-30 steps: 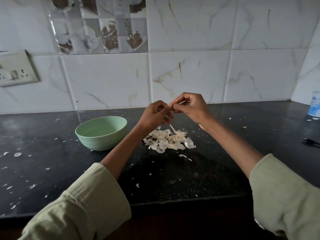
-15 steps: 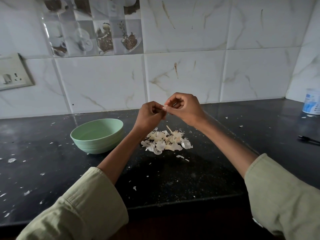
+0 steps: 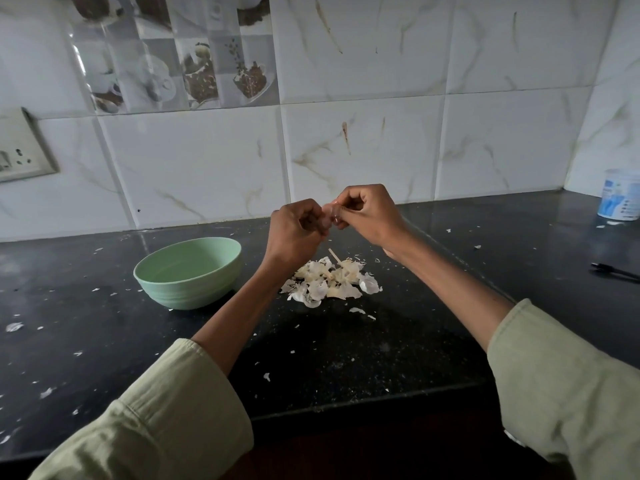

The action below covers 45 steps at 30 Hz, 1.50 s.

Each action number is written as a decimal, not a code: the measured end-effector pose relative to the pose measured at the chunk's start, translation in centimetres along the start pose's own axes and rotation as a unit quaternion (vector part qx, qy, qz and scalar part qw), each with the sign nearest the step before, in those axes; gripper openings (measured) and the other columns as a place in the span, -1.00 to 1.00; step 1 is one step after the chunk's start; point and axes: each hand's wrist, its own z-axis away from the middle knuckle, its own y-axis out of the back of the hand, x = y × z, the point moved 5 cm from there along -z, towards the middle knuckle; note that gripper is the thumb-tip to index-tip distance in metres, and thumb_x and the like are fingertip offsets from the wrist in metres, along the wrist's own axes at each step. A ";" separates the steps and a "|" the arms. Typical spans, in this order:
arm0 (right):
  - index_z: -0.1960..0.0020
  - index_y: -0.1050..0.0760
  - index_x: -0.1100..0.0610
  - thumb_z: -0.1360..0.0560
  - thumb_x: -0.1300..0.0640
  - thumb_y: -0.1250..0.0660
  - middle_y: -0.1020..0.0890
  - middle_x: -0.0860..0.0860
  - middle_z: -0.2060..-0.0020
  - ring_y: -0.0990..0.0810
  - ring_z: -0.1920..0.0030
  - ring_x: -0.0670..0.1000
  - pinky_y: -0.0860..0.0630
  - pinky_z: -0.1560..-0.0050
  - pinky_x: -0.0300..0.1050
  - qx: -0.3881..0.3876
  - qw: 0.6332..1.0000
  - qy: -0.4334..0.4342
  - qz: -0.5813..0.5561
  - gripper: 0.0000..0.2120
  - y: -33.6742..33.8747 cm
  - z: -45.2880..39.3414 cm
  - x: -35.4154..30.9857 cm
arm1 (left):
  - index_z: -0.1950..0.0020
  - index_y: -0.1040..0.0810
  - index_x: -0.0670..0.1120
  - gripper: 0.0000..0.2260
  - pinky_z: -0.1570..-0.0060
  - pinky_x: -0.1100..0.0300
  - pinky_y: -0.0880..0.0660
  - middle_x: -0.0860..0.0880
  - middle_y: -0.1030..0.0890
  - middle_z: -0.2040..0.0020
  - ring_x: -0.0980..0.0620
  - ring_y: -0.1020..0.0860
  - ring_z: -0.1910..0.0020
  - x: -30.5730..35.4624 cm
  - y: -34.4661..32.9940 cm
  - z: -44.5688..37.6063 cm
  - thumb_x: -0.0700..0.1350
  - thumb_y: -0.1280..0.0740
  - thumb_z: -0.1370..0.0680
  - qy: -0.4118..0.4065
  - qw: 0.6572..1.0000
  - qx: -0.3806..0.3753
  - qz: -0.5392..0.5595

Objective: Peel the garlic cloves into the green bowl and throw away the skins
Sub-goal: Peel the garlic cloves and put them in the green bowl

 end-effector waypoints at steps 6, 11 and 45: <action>0.02 -0.68 0.34 -0.50 0.19 -0.54 -0.72 0.14 0.22 -0.67 0.24 0.02 -0.68 0.12 -0.13 -0.012 0.992 -0.075 -0.103 -0.81 -0.1 0.0 0.8 | 0.12 -0.66 -0.20 -0.87 0.16 0.02 -0.64 -0.20 -0.68 0.25 -0.07 -0.64 0.27 0.5 0.2 0.2 -0.39 -0.40 -0.55 -0.023 1.000 -0.002 0.014; -0.05 -0.68 0.29 -0.53 0.20 -0.50 -0.72 0.10 0.20 -0.65 0.25 -0.05 -0.62 0.17 -0.24 -0.033 0.973 -0.132 -0.186 -0.83 -0.1 0.0 1.3 | 0.09 -0.67 -0.18 -0.92 0.15 0.10 -0.65 -0.14 -0.70 0.25 -0.16 -0.67 0.22 0.8 0.1 0.0 -0.30 -0.45 -0.59 -0.031 0.999 -0.003 0.026; -0.35 -0.58 0.24 -0.71 0.23 -0.23 -0.70 0.13 -0.12 -0.67 0.09 -0.03 -0.65 -0.04 -0.21 -0.200 0.971 -0.061 0.115 -0.72 -0.8 0.6 -0.1 | 0.11 -0.59 0.07 -0.73 0.18 -0.13 -0.67 0.09 -0.67 0.26 0.08 -0.68 0.25 1.3 0.0 0.5 0.23 -0.26 -0.48 -0.054 0.986 -0.048 -0.152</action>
